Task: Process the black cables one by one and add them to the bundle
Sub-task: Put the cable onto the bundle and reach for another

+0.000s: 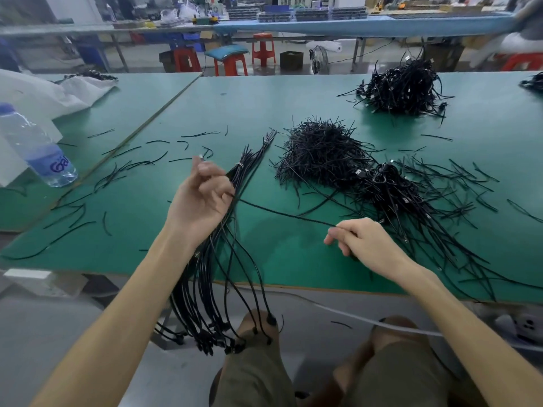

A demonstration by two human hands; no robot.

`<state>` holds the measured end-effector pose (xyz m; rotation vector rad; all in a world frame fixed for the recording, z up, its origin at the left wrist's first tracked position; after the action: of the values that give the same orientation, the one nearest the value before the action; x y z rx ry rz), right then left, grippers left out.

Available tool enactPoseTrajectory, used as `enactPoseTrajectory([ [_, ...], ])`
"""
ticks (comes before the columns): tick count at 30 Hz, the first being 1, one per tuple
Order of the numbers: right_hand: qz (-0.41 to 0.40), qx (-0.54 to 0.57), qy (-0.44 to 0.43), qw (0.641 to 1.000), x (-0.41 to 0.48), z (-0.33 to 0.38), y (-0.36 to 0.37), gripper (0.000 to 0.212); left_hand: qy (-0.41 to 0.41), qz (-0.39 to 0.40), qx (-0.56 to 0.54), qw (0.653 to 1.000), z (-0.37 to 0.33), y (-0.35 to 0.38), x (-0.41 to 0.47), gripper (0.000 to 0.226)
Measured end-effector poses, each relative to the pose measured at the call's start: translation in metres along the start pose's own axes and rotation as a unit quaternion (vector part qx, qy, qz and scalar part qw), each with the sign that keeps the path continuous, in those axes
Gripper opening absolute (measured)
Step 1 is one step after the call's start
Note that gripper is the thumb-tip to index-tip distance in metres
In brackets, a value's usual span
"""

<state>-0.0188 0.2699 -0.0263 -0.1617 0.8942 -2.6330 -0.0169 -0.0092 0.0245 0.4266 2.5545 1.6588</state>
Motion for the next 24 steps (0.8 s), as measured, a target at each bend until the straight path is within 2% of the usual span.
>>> enactPoseTrajectory([
  [1,-0.011,0.025,-0.002,1.0,0.001,0.001,-0.005,0.034,-0.038,0.033,0.07,0.996,0.002,0.006,-0.004,0.05],
  [2,-0.026,0.053,-0.004,0.998,0.002,0.003,-0.01,0.036,-0.073,0.062,0.187,0.978,0.005,0.01,-0.008,0.051],
  [3,-0.037,0.08,-0.002,0.996,0.003,0.006,-0.015,0.038,-0.108,0.093,0.329,0.933,0.01,0.014,-0.012,0.05],
  [4,-0.043,0.105,0.001,0.994,0.004,0.009,-0.019,0.039,-0.143,0.122,0.474,0.86,0.02,0.015,-0.016,0.049],
  [5,-0.042,0.13,0.002,0.991,0.005,0.014,-0.02,0.04,-0.175,0.143,0.594,0.772,0.03,0.013,-0.019,0.049],
  [6,-0.038,0.151,0.001,0.988,0.006,0.021,-0.02,0.041,-0.197,0.153,0.675,0.695,0.04,0.008,-0.019,0.047],
  [7,-0.033,0.166,-0.004,0.986,0.006,0.028,-0.019,0.041,-0.198,0.15,0.724,0.643,0.048,0.004,-0.017,0.043],
  [8,-0.027,0.178,-0.011,0.984,0.005,0.038,-0.016,0.042,-0.177,0.129,0.751,0.623,0.054,0.0,-0.013,0.038],
  [9,-0.023,0.188,-0.022,0.982,0.005,0.047,-0.013,0.042,-0.14,0.092,0.757,0.631,0.057,-0.004,-0.009,0.034],
  [10,-0.02,0.2,-0.035,0.979,0.003,0.056,-0.009,0.042,-0.1,0.046,0.734,0.67,0.057,-0.008,-0.006,0.032],
  [11,-0.019,0.21,-0.048,0.976,0.0,0.065,-0.006,0.042,-0.06,0.006,0.688,0.723,0.055,-0.01,-0.004,0.034],
  [13,-0.014,0.216,-0.075,0.973,-0.006,0.079,0.002,0.044,-0.012,-0.033,0.573,0.819,0.054,-0.011,-0.001,0.044],
  [14,-0.009,0.208,-0.092,0.974,-0.01,0.085,0.007,0.044,-0.004,-0.039,0.538,0.842,0.054,-0.011,-0.001,0.049],
  [17,0.026,0.178,-0.135,0.974,-0.022,0.102,0.029,0.043,-0.068,-0.002,0.495,0.866,0.073,-0.007,-0.001,0.056],
  [20,0.028,0.175,-0.165,0.97,-0.028,0.117,0.038,0.042,-0.156,0.064,0.499,0.85,0.093,-0.003,-0.008,0.048],
  [22,0.019,0.179,-0.179,0.967,-0.029,0.123,0.034,0.042,-0.176,0.069,0.463,0.866,0.096,-0.003,-0.009,0.047],
  [24,0.015,0.171,-0.18,0.969,-0.029,0.121,0.03,0.042,-0.164,0.07,0.412,0.894,0.092,0.006,-0.011,0.058],
])
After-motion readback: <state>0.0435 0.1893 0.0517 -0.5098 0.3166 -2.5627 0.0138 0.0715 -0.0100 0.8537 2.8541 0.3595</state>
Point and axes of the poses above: each hand's wrist, its own x-axis towards the middle knuckle, its own y-axis out of the palm, z = x × y, the point moved 6 cm from there along x, towards the middle knuckle, and after that the axes turned 3 degrees about z, right-handed, at the moved point
